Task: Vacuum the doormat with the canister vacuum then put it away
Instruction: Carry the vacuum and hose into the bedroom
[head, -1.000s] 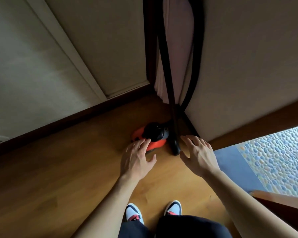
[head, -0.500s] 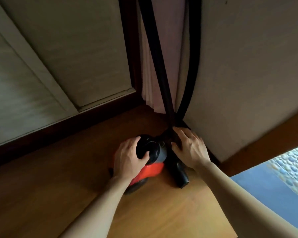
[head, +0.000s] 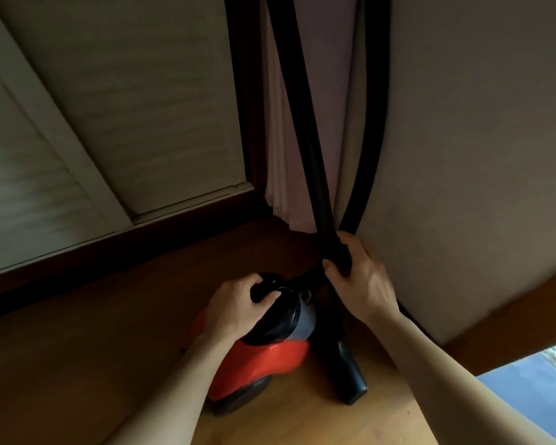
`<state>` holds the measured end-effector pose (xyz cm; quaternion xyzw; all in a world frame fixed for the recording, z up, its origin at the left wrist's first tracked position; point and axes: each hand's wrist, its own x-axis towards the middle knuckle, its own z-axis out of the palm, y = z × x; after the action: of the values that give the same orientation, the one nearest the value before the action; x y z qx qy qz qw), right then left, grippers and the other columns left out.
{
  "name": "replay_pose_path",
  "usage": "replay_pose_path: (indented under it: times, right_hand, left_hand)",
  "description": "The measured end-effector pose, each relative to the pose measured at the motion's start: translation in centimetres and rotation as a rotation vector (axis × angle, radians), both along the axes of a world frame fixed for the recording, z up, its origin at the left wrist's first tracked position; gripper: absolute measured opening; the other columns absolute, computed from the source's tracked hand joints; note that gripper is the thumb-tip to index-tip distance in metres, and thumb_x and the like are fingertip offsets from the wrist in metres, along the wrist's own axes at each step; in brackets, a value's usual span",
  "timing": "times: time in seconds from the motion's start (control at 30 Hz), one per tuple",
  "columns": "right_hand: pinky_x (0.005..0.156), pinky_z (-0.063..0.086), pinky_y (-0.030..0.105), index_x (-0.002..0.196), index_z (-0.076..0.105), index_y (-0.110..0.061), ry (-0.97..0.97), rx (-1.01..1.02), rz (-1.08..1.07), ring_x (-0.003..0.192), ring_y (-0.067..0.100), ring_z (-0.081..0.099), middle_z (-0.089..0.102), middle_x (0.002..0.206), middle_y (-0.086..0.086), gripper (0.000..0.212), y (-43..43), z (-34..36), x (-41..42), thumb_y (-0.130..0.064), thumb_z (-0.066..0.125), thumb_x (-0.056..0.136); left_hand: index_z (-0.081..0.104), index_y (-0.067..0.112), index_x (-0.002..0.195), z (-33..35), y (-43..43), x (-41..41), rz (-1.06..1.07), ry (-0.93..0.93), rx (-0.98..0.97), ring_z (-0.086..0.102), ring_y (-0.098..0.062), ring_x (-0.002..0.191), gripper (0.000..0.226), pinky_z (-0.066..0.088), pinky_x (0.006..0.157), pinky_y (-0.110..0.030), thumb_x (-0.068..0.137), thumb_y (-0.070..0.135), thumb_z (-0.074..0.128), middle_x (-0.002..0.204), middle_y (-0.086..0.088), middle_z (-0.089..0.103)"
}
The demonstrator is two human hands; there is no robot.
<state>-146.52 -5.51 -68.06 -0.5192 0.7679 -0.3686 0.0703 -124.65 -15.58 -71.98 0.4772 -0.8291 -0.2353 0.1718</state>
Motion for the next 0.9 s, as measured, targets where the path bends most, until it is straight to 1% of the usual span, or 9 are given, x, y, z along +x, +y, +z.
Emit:
replay_pose_path:
  times: [0.13,0.3,0.4,0.5,0.57,0.63,0.67,0.73,0.9]
  right_hand:
    - [0.099,0.047,0.028,0.148,0.043,-0.029,-0.179,-0.048,0.036,0.125,0.014,0.054,0.056,0.138,-0.002,0.06,-1.5,-0.2,-0.3,-0.036,0.066,0.094]
    - [0.102,0.048,0.028,0.139,0.049,-0.037,-0.311,-0.092,0.055,0.118,0.005,0.055,0.06,0.127,-0.012,0.051,-3.5,-0.5,-1.0,-0.032,0.07,0.093]
    - [0.096,0.046,0.02,0.13,0.048,-0.046,-0.4,-0.11,0.072,0.111,-0.001,0.055,0.056,0.114,-0.03,0.047,-4.3,-0.7,-1.1,-0.029,0.071,0.092]
    - [0.093,0.047,0.015,0.137,0.051,-0.037,-0.504,-0.122,0.084,0.11,-0.005,0.057,0.061,0.117,-0.022,0.052,-5.2,-1.4,-0.9,-0.03,0.074,0.091]
    - [0.097,0.051,0.025,0.133,0.054,-0.03,-0.578,-0.138,0.082,0.109,0.002,0.06,0.065,0.115,-0.011,0.047,-5.8,-2.0,-0.7,-0.026,0.073,0.091]
    - [0.095,0.055,0.04,0.123,0.058,-0.025,-0.62,-0.139,0.068,0.098,0.009,0.064,0.066,0.105,-0.003,0.035,-6.1,-2.3,-0.5,-0.022,0.072,0.092]
    - [0.091,0.056,0.043,0.12,0.058,-0.023,-0.632,-0.131,0.078,0.089,0.008,0.064,0.065,0.1,0.001,0.032,-6.1,-2.2,-0.3,-0.02,0.072,0.092]
    - [0.086,0.056,0.045,0.117,0.059,-0.02,-0.636,-0.115,0.115,0.08,0.01,0.061,0.063,0.096,0.01,0.029,-6.0,-2.1,0.0,-0.02,0.072,0.092]
    - [0.066,0.052,0.041,0.1,0.06,-0.028,-0.555,-0.105,0.159,0.067,0.016,0.056,0.054,0.072,-0.002,0.02,-5.1,-2.6,0.6,-0.024,0.075,0.088]
  left_hand:
    - [0.067,0.029,0.093,-0.1,-1.3,-0.7,-0.086,0.01,0.059,0.067,-0.006,0.081,0.052,0.055,0.066,-0.029,0.074,0.075,0.052,0.085,0.013,0.07]
    - [0.064,0.031,0.086,-0.3,-1.9,-0.4,-0.165,0.097,0.195,0.064,0.004,0.08,0.028,0.052,0.069,-0.024,0.083,0.059,0.062,0.081,0.019,0.067]
    - [0.068,0.035,0.093,-0.6,-1.9,-0.4,-0.221,0.166,0.244,0.065,0.007,0.088,0.023,0.055,0.077,-0.024,0.085,0.056,0.063,0.089,0.022,0.07]
    - [0.07,0.038,0.098,-0.8,-2.0,-0.4,-0.231,0.189,0.258,0.065,0.009,0.092,0.022,0.055,0.08,-0.022,0.085,0.055,0.063,0.094,0.024,0.071]
    - [0.07,0.038,0.1,-1.0,-2.1,-0.4,-0.232,0.196,0.249,0.065,0.009,0.092,0.025,0.055,0.079,-0.022,0.085,0.056,0.062,0.095,0.025,0.071]
    - [0.069,0.043,0.093,-0.9,-2.0,-0.4,-0.234,0.203,0.231,0.065,0.008,0.089,0.014,0.052,0.073,-0.017,0.086,0.054,0.064,0.091,0.027,0.07]
    - [0.066,0.047,0.087,-0.8,-1.9,-0.4,-0.234,0.211,0.222,0.065,0.008,0.087,0.004,0.048,0.069,-0.012,0.086,0.051,0.065,0.088,0.028,0.069]
    - [0.062,0.052,0.079,-0.6,-1.8,-0.3,-0.242,0.219,0.191,0.065,0.009,0.083,0.009,0.042,0.064,-0.007,0.087,0.049,0.067,0.083,0.031,0.067]
    - [0.066,0.041,0.089,-0.5,-1.7,-0.2,-0.223,0.187,0.18,0.066,0.006,0.083,0.012,0.051,0.068,-0.017,0.086,0.052,0.066,0.085,0.022,0.07]
